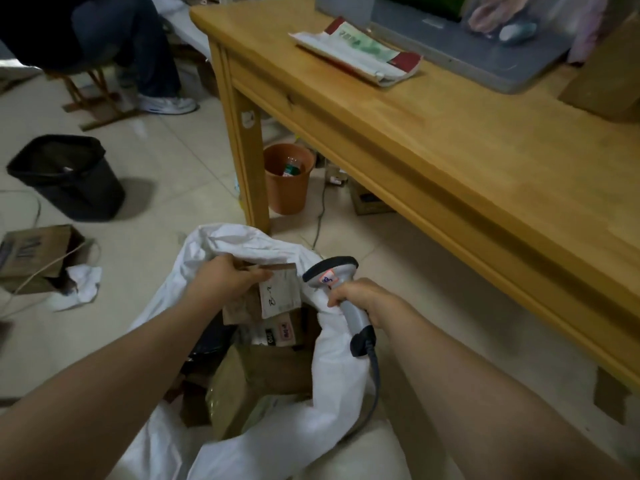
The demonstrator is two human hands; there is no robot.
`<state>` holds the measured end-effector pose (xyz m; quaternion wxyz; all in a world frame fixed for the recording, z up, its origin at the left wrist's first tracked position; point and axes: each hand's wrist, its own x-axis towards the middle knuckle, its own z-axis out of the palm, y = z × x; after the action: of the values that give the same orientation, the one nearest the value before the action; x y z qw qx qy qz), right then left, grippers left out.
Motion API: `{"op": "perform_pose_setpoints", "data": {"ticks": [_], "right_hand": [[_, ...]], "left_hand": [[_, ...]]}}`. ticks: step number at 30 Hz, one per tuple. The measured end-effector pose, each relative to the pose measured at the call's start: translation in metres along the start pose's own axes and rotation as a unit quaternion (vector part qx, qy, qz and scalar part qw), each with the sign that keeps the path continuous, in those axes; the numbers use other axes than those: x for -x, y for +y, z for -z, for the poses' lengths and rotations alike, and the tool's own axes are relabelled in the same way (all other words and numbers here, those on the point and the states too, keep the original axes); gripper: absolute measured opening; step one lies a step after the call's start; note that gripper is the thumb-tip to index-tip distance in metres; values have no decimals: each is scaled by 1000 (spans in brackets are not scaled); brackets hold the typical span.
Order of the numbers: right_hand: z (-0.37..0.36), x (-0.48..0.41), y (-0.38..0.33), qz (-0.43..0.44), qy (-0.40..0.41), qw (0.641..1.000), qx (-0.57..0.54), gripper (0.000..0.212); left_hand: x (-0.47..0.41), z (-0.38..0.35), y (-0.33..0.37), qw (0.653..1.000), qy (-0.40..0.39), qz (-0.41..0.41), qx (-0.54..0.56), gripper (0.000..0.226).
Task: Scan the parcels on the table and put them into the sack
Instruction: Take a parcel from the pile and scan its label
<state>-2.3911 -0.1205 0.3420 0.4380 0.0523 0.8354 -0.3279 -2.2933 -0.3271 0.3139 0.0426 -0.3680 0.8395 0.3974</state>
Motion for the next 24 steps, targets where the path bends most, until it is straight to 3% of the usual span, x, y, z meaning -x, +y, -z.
{"op": "perform_pose_setpoints", "data": {"ticks": [3, 7, 10, 14, 16, 19, 21, 24], "right_hand": [[15, -7, -16, 17, 49, 996, -77, 57], [40, 3, -40, 102, 87, 972, -195, 43], [43, 14, -41, 112, 77, 974, -179, 44], [44, 18, -32, 129, 65, 974, -173, 39], [45, 19, -26, 136, 56, 973, -177, 40], [46, 22, -18, 143, 54, 974, -167, 38], [46, 27, -11, 144, 47, 974, -168, 25], [45, 39, -2, 146, 35, 974, -168, 21]], "left_hand": [[-7, -1, 4, 999, -4, 31, 28, 46], [-17, -15, 18, 997, 9, 62, 43, 54], [-26, -41, 35, 995, 0, 90, 32, 55], [-25, -76, 48, 992, 77, 54, -88, 40], [-27, -86, 46, 988, 50, 26, -142, 36], [-29, -93, 52, 987, -75, 30, -139, 74], [-21, -92, 59, 979, -133, 19, -153, 89], [-16, -85, 58, 970, -131, 3, -206, 96]]}}
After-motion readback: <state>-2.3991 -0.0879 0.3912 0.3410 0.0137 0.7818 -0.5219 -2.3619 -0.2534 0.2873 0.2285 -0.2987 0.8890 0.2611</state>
